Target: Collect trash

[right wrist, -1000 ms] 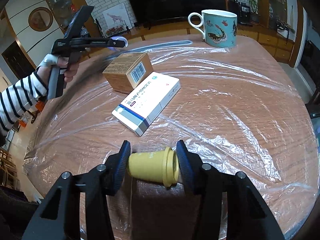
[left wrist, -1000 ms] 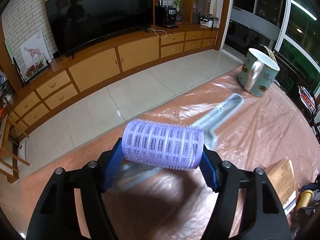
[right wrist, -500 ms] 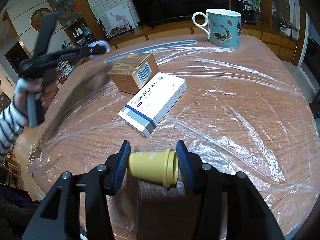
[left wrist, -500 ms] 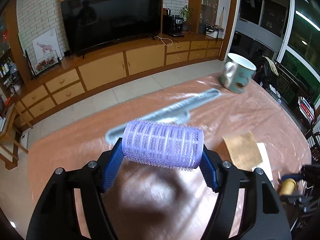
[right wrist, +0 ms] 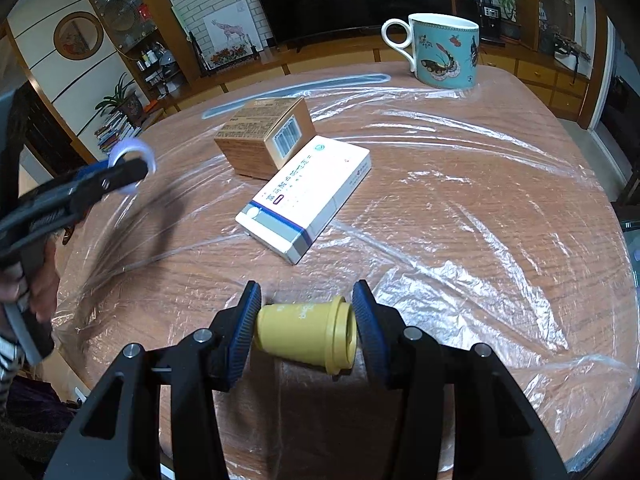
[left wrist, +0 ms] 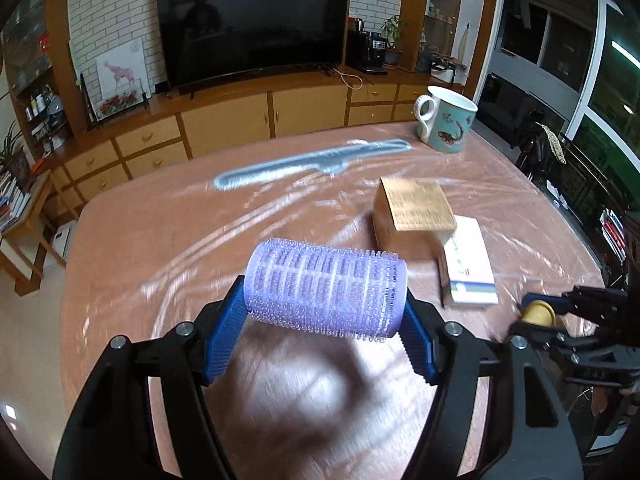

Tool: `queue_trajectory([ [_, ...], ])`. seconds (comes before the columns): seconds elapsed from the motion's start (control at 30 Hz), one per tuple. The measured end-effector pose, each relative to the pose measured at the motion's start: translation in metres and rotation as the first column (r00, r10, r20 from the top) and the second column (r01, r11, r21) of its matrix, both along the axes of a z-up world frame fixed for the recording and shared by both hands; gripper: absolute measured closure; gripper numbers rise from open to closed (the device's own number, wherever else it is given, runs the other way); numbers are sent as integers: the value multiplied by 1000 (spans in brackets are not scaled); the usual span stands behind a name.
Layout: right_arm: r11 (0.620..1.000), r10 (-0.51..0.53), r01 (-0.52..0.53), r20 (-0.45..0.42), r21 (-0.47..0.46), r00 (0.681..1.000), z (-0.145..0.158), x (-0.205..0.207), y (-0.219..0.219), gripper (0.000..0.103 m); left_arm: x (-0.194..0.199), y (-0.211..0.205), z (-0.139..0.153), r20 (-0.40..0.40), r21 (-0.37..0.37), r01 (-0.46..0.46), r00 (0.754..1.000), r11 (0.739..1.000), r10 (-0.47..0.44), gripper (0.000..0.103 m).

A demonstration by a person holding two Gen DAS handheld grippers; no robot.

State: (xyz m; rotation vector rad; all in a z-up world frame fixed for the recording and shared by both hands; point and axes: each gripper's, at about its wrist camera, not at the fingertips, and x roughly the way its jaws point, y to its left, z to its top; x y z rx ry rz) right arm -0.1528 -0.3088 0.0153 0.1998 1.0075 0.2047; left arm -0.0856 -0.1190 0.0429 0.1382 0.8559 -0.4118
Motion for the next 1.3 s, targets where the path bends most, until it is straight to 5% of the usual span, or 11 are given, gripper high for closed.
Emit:
queue_trajectory([
  [0.6, 1000, 24, -24, -7, 11, 1000, 6, 1, 1, 56, -49, 10, -12, -51, -16, -74, 996, 997, 73, 33],
  [1.3, 963, 265, -268, 67, 35, 962, 34, -64, -7, 56, -127, -11, -2, -44, 9, -257, 965, 966, 257, 33],
])
